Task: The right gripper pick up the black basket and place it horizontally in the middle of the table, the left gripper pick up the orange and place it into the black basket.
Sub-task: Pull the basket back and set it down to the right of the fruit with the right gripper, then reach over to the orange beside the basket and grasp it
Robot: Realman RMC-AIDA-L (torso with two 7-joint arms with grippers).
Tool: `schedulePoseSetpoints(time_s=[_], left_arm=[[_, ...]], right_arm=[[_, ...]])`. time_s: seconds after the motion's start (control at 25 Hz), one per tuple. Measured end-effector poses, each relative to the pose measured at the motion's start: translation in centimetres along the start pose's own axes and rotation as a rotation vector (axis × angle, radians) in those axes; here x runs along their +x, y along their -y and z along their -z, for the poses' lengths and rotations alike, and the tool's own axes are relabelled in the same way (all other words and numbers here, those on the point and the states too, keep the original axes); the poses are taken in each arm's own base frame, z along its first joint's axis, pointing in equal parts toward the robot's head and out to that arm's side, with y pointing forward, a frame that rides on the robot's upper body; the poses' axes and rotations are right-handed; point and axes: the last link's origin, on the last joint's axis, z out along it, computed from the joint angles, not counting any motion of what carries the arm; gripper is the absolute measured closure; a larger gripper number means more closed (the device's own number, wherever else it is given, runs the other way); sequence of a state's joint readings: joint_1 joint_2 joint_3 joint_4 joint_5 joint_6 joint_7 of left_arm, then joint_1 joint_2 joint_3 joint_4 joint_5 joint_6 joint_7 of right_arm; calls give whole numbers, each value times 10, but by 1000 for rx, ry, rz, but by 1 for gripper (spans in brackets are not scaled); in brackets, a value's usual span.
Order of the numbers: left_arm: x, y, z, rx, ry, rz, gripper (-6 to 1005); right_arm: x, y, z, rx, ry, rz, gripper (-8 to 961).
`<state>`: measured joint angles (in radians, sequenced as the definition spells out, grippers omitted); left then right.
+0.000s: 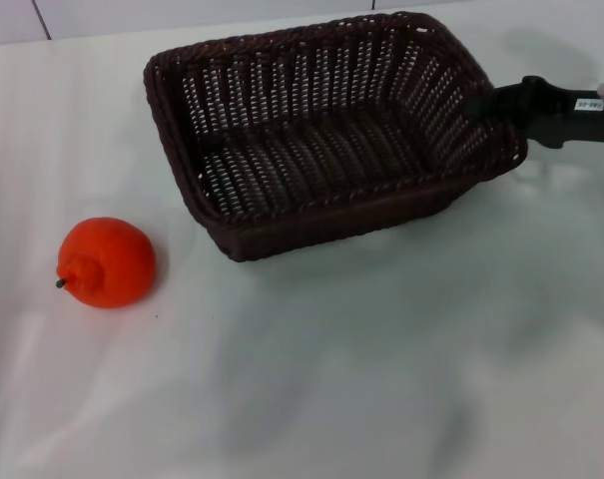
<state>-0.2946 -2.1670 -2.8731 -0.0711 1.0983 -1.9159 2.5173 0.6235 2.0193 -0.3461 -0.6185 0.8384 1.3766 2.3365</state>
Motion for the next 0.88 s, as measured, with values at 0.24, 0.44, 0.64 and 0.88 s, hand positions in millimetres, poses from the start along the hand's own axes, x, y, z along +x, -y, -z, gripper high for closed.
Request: schedulePoseSetpoints(time_s=[0.24,0.44,0.64,0.88], left_arm=[[-1,1,-2,0,6,-4,172],[-2,2,-1,-4,23,-1,172],[-8,3,6,-56,131,-13,173],[-25,2,19,-166,358,-20,173]], right_arm=[[-4,-2,-8,-8,20,-16,665],[-1,0,-3,3,38,-7,491],[11,-7,20,-1,9,-10,356],[30,-9,37,13,-102,9,237]])
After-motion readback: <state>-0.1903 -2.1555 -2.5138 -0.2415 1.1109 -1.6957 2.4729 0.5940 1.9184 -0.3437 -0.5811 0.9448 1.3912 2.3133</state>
